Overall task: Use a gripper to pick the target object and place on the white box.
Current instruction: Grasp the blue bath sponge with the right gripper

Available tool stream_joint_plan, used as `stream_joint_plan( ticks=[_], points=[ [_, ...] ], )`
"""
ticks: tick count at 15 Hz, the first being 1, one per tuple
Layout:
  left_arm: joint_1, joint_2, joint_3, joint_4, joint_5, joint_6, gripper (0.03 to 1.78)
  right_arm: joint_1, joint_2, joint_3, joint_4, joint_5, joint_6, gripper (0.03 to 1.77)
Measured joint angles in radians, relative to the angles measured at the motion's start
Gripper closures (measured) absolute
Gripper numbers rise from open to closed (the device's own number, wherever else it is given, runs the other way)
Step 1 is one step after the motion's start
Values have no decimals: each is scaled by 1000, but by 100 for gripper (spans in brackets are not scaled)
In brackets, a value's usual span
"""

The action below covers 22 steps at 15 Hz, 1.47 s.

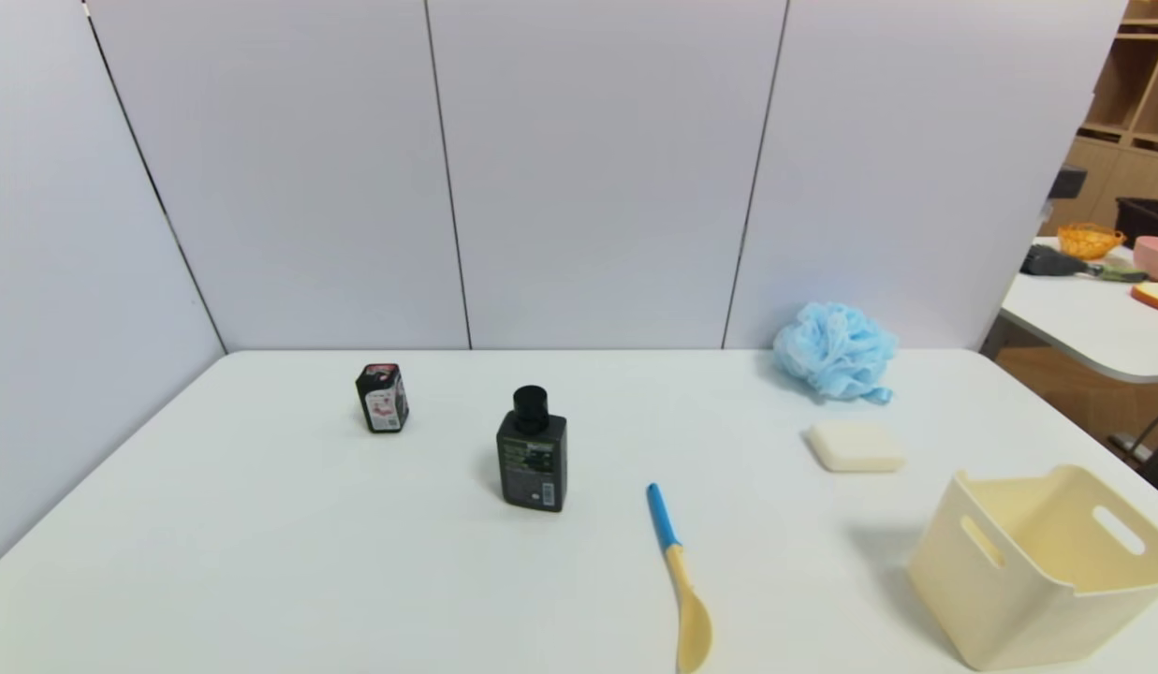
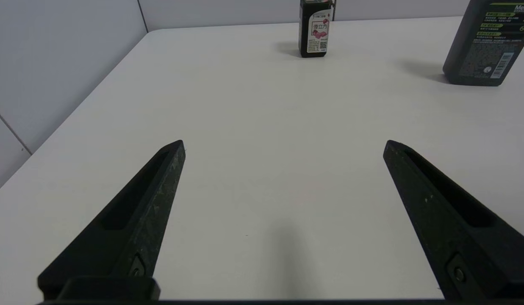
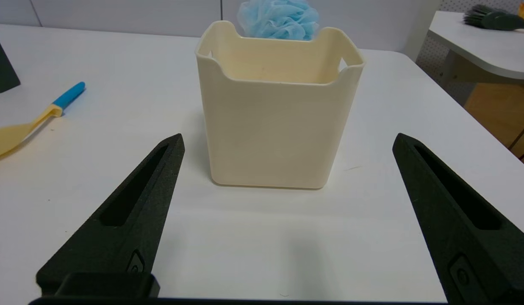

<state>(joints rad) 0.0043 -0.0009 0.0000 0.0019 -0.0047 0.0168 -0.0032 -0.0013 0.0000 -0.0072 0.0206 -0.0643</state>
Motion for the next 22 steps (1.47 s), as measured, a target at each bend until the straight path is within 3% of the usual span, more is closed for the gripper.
stream_joint_plan(
  ticks=[11, 14, 18, 22],
  points=[
    [0, 0, 0, 0, 0, 0, 12, 0, 0, 0, 0, -1, -1, 10],
    [0, 0, 0, 0, 0, 0, 12, 0, 1, -18, -5, 1, -43, 10],
    [0, 0, 0, 0, 0, 0, 12, 1, 101, -215, -21, 19, -125, 10],
    [0, 0, 0, 0, 0, 0, 12, 0, 378, -620, -15, 20, -118, 10]
  ],
)
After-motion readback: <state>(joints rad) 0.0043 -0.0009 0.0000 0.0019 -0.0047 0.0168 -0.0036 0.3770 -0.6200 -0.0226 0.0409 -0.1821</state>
